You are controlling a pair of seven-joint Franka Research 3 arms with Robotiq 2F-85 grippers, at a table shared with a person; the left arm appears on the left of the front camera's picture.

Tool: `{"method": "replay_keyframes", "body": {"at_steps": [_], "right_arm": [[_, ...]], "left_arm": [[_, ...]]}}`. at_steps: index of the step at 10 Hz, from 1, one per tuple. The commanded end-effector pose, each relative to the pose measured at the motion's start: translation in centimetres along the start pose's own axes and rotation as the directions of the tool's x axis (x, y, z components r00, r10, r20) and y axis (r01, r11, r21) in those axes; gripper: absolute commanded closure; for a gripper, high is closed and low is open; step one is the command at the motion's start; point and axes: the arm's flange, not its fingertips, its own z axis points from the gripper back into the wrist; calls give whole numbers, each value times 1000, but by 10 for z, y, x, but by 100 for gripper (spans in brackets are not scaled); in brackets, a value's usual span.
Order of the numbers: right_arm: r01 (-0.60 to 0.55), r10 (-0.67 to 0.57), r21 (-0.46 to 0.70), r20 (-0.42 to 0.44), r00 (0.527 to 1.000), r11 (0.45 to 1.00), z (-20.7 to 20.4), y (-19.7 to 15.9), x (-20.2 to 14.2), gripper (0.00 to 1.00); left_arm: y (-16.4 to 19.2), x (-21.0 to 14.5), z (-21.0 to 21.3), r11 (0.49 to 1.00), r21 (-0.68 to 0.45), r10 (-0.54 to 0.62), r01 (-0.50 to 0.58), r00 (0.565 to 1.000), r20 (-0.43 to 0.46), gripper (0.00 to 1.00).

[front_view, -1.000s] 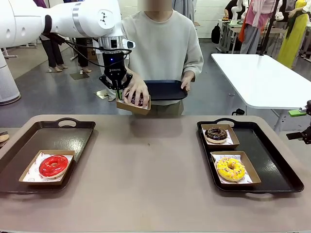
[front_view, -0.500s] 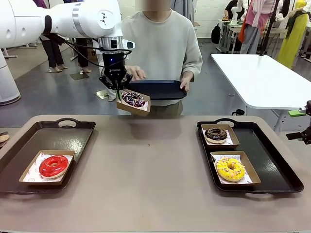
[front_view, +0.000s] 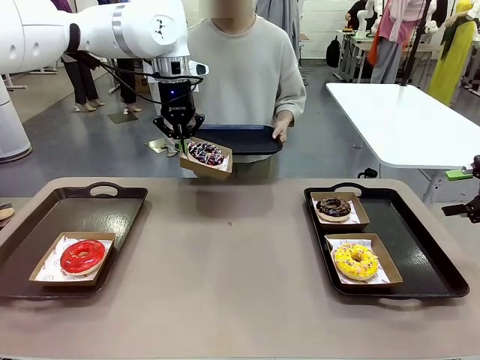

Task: Individually package the donuts and arrange them on the tray.
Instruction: Place the picked Paper togo box on the Handle tray.

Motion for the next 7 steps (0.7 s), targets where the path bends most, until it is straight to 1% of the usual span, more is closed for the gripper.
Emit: {"method": "replay_keyframes", "body": {"at_steps": [1, 2, 3, 5, 7], "right_arm": [[-5, 5, -7, -15, 1000, 1000, 2, 2, -2, 0], [-5, 5, -7, -15, 1000, 1000, 2, 2, -2, 0], [-5, 5, -7, -15, 1000, 1000, 2, 2, -2, 0], [-5, 5, -7, -15, 1000, 1000, 2, 2, -2, 0], [-5, 5, -7, -15, 1000, 1000, 2, 2, -2, 0]], "left_arm": [[24, -18, 5, 999, 34, -7, 6, 1000, 26, 99], [50, -34, 5, 999, 46, -2, -1, 999, 47, 99], [76, -40, 7, 1000, 29, -1, 0, 998, 60, 99], [127, -68, 3, 1000, -9, 6, -6, 994, 106, 99], [177, -91, -7, 998, -45, 55, -50, 989, 137, 99]]}}
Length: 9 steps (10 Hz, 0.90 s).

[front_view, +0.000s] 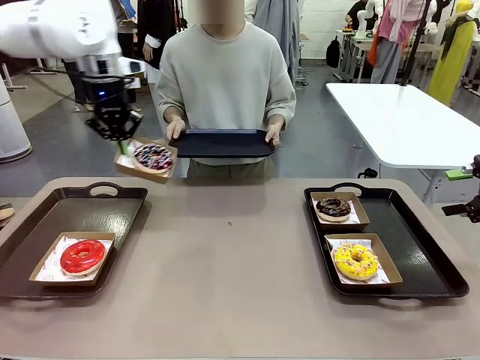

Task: Individually package the donuts and arrange them on the tray.
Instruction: Place the picked Paper togo box on the Handle tray.

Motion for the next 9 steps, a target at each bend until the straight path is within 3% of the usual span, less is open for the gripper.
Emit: {"method": "replay_keyframes", "body": {"at_steps": [1, 5, 8, 9], "right_arm": [[-4, 4, -7, -15, 1000, 1000, 1, 2, -2, 0], [-4, 4, -7, -15, 1000, 1000, 1, 2, -2, 0], [-4, 4, -7, -15, 1000, 1000, 1, 2, -2, 0], [-4, 4, -7, -15, 1000, 1000, 1, 2, -2, 0]], "left_arm": [[46, -36, -24, 998, -58, 29, -27, 999, 28, 99], [115, -43, -57, 992, -113, 63, -60, 998, 22, 99], [117, -23, -53, 989, -104, 103, -106, 994, -35, 99], [125, -39, -63, 993, -78, 90, -89, 996, 0, 99]]}}
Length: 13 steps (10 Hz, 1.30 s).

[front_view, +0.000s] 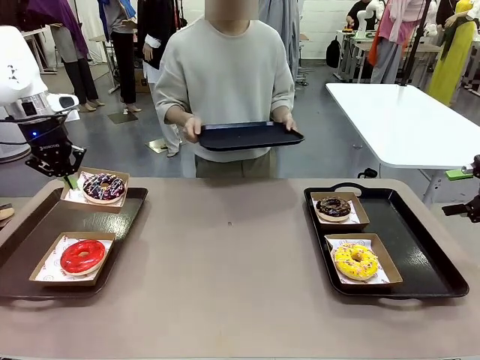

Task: Individually package the donuts and arrange them on the tray.
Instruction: Place the picked Paper togo box on the Handle tray.

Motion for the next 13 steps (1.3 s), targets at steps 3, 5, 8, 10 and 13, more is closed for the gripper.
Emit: {"method": "replay_keyframes", "body": {"at_steps": [3, 5, 8, 10, 13], "right_arm": [[-4, 4, -7, -16, 1000, 1000, 1, 2, -2, 0], [-4, 4, -7, -16, 1000, 1000, 1, 2, -2, 0], [-4, 4, -7, -16, 1000, 1000, 1, 2, -2, 0], [-4, 4, -7, -16, 1000, 1000, 1, 2, -2, 0], [-4, 4, -7, -16, 1000, 1000, 1, 2, -2, 0]], "left_arm": [[2, -6, -1, 1000, -1, -1, 1, 1000, 9, 99], [2, -6, -1, 1000, -1, -1, 1, 1000, 9, 99], [3, 4, -10, 998, -17, -55, 54, 998, -21, 99], [7, 16, -22, 993, -41, -111, 110, 994, -25, 99], [13, 38, -37, 988, -82, -132, 130, 991, -16, 99]]}}
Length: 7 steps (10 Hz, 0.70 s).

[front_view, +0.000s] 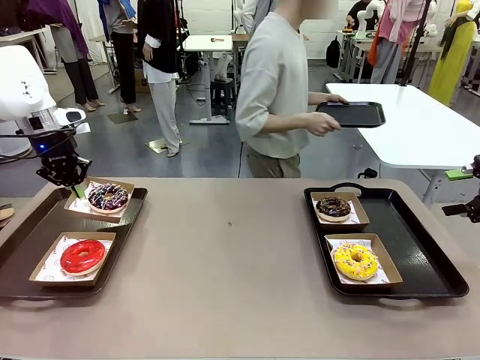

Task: Individually package the donuts and arrange them on the tray.
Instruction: Place the picked Paper togo box on the Handle tray.

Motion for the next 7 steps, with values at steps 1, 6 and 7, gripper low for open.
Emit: {"method": "replay_keyframes", "body": {"at_steps": [1, 6, 7], "right_arm": [[-4, 4, -7, -16, 1000, 1000, 1, 2, -2, 0], [-4, 4, -7, -16, 1000, 1000, 1, 2, -2, 0], [-4, 4, -7, -16, 1000, 1000, 1, 2, -2, 0]], "left_arm": [[6, 16, 0, 999, -41, -7, 8, 1000, 17, 99], [3, 37, -19, 996, 45, -76, 76, 997, 16, 99], [2, 37, -22, 994, 53, -95, 93, 995, 22, 99]]}}
